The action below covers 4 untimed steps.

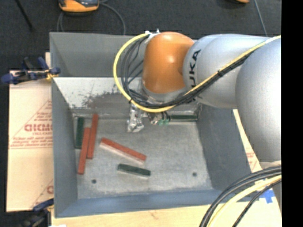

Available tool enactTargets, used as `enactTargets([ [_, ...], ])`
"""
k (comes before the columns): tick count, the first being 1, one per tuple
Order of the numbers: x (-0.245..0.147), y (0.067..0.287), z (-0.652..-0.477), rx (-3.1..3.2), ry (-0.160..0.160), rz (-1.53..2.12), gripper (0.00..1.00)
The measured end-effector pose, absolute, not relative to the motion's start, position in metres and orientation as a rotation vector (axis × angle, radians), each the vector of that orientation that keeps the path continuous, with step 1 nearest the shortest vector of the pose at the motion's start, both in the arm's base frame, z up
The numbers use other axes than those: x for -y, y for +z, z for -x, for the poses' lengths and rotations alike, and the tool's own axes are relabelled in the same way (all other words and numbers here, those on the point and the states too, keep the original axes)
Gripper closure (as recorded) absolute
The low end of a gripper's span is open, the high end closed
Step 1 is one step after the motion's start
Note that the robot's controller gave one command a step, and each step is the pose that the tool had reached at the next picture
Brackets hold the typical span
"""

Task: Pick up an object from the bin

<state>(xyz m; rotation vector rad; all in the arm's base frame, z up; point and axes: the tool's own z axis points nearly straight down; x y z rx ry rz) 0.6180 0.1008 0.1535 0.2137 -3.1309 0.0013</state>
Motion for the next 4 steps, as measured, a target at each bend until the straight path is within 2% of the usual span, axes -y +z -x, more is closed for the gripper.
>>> enactTargets([
  [1, -0.114, 0.133, -0.624, 3.137, 0.001, -0.249, 0.00],
  [2, -0.116, 0.121, -0.625, 3.133, 0.001, -0.256, 0.00],
  [3, -0.120, 0.080, -0.587, 3.139, -0.004, -0.085, 1.00],
  [4, -0.120, 0.081, -0.587, 3.140, -0.004, -0.085, 1.00],
])
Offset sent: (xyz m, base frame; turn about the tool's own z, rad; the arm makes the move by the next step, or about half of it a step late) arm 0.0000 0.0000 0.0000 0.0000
